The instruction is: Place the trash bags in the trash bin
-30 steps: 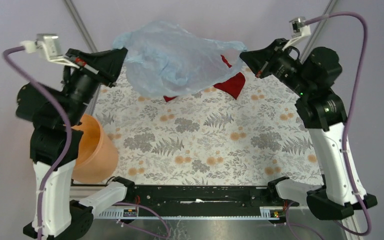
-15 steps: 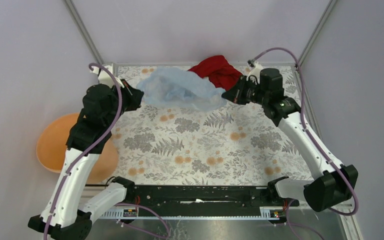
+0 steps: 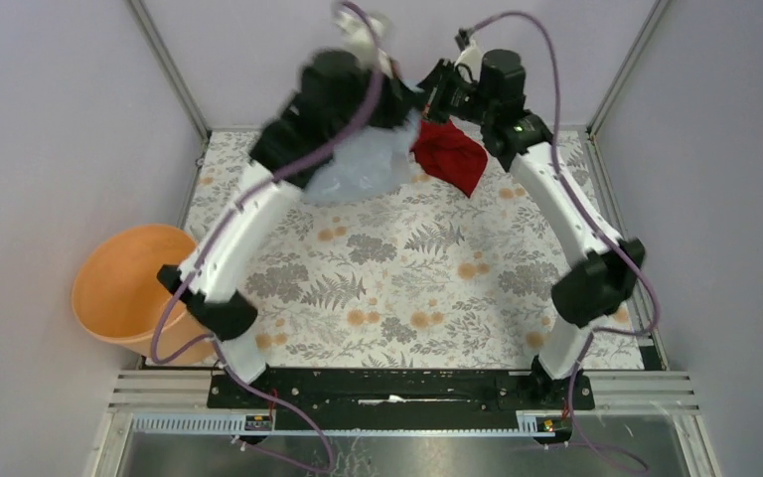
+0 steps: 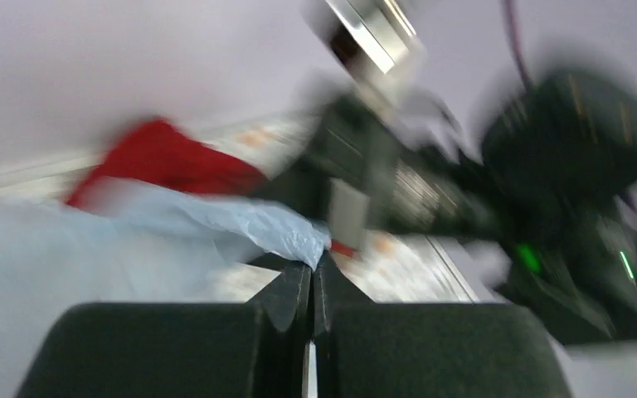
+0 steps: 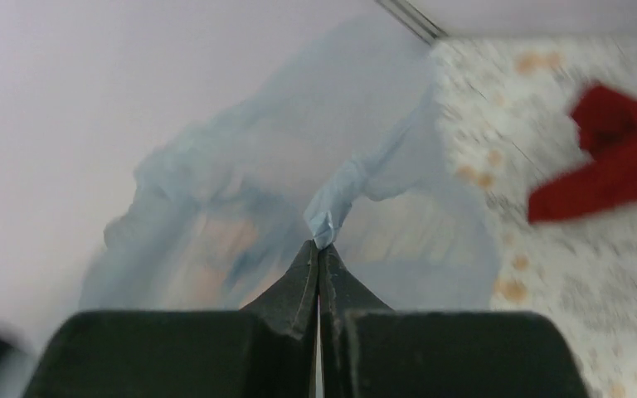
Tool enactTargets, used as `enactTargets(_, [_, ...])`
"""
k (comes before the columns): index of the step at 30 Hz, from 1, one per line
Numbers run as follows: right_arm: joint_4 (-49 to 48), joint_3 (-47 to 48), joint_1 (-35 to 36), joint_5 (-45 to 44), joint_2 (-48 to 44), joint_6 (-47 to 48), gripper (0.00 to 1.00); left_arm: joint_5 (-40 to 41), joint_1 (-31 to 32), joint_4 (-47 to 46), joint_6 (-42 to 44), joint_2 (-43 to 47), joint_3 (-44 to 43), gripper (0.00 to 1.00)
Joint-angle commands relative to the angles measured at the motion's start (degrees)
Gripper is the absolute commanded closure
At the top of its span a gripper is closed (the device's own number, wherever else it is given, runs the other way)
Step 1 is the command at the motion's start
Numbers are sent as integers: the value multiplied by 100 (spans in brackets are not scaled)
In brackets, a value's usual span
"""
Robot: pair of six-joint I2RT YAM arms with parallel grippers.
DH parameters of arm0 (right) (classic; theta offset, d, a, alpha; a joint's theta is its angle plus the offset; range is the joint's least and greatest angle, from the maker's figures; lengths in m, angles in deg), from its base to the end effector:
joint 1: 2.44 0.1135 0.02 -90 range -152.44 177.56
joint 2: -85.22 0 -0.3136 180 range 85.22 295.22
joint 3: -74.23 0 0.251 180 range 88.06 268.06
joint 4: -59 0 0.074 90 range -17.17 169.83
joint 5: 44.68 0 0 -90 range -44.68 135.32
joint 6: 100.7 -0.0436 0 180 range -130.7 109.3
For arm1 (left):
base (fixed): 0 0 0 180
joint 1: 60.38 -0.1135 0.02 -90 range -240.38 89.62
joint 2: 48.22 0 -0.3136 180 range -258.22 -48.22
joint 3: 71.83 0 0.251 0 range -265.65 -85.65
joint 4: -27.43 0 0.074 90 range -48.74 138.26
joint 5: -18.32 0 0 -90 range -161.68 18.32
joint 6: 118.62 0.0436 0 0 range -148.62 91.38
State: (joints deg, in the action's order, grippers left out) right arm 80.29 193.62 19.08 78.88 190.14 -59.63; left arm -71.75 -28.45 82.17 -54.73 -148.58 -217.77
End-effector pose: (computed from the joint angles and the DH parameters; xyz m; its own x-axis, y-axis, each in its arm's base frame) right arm 0.4129 0.1887 0.4661 -0.6880 0.4040 -0.6028 -0.4530 0.4099 0.7917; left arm 0.3124 -0.1948 0.5825 -0.3545 -0.2976 -0.8864 0.4164 0.7986 -0.4347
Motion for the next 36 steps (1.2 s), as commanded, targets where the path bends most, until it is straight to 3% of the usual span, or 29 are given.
enactTargets(1, [-916, 362, 687, -146, -2193, 1318, 100, -38, 1910, -1699, 1113, 2283, 1255, 100])
enactTargets(4, [-1371, -979, 679, -479, -2984, 1672, 100, 1186, 1886, -2775, 1183, 3429, 3680, 100])
enactTargets(6, [-1250, -1750, 682, -849, -3135, 1853, 100, 2351, 1690, -2349, 886, 3645, 4472, 100])
enactTargets(8, [-709, -2152, 679, -1013, -3021, 2020, 100, 2544, 1241, -1813, 421, 3740, 5021, 100])
enactTargets(11, [-474, -2704, 675, -1123, -2934, 1956, 100, 2316, 969, -1721, 76, 4058, 5800, 100])
enactTargets(14, [-98, -2847, 670, -1712, -2929, 1977, 100, 2546, 932, -1692, 6, 4269, 5987, 100])
enactTargets(17, [362, -2669, 671, -2081, -2678, 2083, 100, 2544, 529, -1185, -83, 3877, 5425, 100])
enactTargets(19, [936, -1912, 664, -2353, -2307, 2300, 100, 1893, -90, -776, -114, 3293, 4693, 100])
enactTargets(22, [1361, -764, 669, -2580, -2018, 2711, 100, 1317, -455, -615, 223, 2583, 3503, 100])
enactTargets(26, [1421, 428, 672, -2151, -2174, 3244, 100, 515, -459, -1235, 595, 2812, 2545, 100])
enactTargets(28, [965, 190, 676, -1605, -2564, 3258, 100, 79, -456, -2007, 633, 3279, 2975, 100])
enactTargets(31, [-284, -1300, 676, -1072, -3381, 2944, 100, -138, -450, -2525, 632, 3990, 4267, 100])
enactTargets(36, [-245, -3891, 674, -1696, -3735, 2262, 100, 1220, -500, -1461, -156, 4403, 6527, 100])
